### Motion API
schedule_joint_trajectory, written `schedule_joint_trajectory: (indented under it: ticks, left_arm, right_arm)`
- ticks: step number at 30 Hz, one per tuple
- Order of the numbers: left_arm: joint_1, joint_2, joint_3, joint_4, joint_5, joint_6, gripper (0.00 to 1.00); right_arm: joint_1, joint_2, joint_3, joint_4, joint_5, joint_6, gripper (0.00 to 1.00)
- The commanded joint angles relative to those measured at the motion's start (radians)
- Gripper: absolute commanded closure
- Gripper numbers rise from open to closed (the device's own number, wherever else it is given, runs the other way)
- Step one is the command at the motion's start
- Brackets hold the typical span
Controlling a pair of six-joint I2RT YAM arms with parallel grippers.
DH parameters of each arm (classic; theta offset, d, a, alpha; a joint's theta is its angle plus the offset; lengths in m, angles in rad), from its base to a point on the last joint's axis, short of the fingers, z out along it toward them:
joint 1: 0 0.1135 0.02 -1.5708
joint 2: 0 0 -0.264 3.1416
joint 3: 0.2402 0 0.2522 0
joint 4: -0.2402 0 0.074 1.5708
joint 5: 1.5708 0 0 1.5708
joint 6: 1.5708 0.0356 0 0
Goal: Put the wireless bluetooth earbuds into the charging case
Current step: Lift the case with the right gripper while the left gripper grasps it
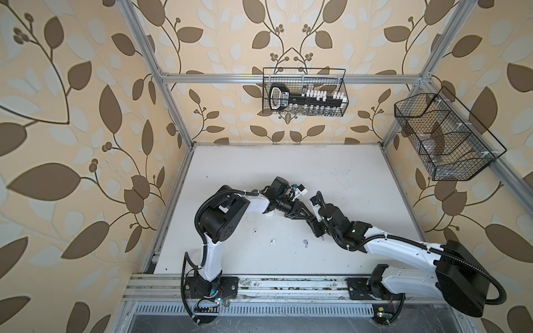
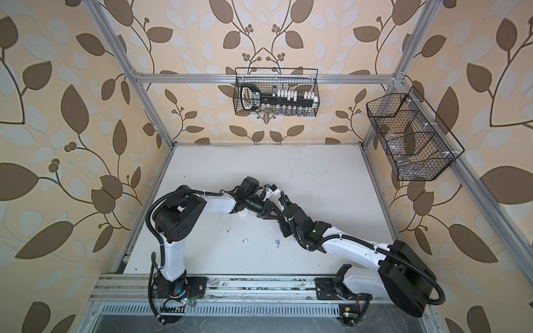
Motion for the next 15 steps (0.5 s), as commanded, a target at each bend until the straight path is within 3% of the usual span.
schedule_joint_trajectory:
  ticks: [1, 12, 15]
  left_arm:
    - [-0.028, -0.029, 0.017, -0.038, 0.050, 0.039, 0.75]
    - [-0.040, -0.033, 0.019, -0.039, 0.067, 0.048, 0.93]
    - [-0.040, -0.039, 0.020, -0.062, 0.060, 0.076, 0.96]
  right_arm:
    - [-0.006, 0.005, 0.021, 0.058, 0.027, -0.007, 0.81]
    - [-0.006, 0.002, 0.021, 0.054, 0.048, -0.005, 0.81]
    - [-0.006, -0.001, 0.021, 0.053, 0.048, -0.003, 0.72]
